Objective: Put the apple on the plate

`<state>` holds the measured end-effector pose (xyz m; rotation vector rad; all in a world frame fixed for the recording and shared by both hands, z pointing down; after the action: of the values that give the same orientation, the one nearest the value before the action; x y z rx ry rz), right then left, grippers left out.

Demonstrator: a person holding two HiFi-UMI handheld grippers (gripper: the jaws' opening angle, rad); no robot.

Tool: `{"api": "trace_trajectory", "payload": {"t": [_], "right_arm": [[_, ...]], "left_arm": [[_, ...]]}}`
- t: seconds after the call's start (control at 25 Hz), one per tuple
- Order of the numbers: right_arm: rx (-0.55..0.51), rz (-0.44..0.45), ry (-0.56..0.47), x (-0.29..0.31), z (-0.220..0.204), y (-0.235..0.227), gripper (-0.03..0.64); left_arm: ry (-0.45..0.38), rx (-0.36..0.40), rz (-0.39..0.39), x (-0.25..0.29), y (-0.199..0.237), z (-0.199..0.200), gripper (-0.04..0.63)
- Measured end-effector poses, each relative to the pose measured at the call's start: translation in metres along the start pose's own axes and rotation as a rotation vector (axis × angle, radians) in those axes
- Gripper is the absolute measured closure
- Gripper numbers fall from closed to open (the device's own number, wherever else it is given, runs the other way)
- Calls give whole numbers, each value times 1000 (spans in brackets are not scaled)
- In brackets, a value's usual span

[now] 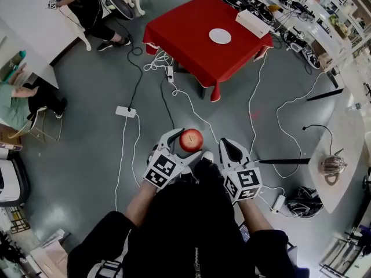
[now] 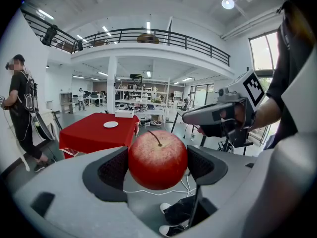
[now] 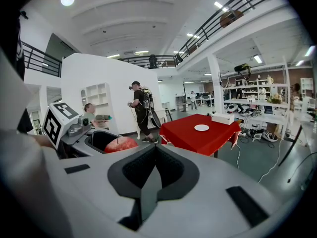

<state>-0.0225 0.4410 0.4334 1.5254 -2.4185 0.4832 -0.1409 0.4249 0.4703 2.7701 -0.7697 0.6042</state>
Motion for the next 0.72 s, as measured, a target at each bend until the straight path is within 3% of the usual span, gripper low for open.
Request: {"api": "trace_trajectory", "payload": {"t": [0.72], "right_arm": [[15,0,13,12,-1,-2,606]], "left_arm": [[10,-12,-2,2,12,-2,232]]}}
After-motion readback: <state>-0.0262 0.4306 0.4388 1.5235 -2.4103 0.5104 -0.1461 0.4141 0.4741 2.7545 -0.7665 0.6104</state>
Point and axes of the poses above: the fingertips, and each gripper's own axes: x forward along the fingers, y to its left, z out of its top, the point moved 3 cm from there along -x, backward along the fingers
